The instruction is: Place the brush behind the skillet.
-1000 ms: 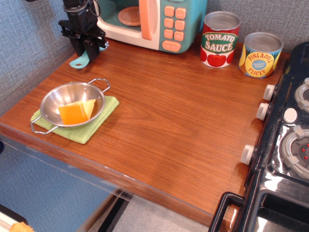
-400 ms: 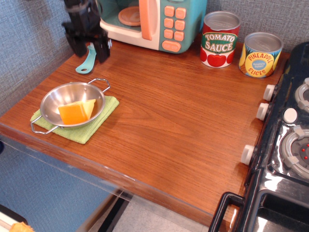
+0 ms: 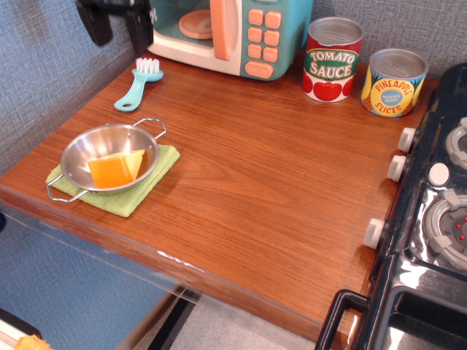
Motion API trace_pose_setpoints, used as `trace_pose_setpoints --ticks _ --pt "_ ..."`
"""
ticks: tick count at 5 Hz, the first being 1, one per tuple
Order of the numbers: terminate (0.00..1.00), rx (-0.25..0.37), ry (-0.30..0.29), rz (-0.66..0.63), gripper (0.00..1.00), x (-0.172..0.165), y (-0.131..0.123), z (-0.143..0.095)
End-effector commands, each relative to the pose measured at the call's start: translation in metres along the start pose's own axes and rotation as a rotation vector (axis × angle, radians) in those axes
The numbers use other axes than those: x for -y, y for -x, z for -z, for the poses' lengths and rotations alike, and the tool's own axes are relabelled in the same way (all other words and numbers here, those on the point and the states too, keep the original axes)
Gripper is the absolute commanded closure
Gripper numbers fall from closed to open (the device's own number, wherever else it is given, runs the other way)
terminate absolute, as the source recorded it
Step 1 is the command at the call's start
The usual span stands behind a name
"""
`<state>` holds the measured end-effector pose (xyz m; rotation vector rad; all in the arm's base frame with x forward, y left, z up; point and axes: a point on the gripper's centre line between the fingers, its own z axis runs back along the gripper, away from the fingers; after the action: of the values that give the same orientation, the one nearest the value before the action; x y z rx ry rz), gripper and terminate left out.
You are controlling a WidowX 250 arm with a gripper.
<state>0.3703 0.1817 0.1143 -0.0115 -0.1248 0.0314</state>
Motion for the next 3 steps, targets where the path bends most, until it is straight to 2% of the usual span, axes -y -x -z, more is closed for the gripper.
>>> trace_pose_setpoints --ticks 1,2,3 --pt "0.0 -0.011 -0.051 0.01 0.0 0.044 0.031 -0.03" --pt "0.0 0.005 -0.04 0.043 0.0 0.054 0.045 -0.028" --pt "0.0 0.005 -0.04 0.043 0.0 0.054 0.045 -0.028"
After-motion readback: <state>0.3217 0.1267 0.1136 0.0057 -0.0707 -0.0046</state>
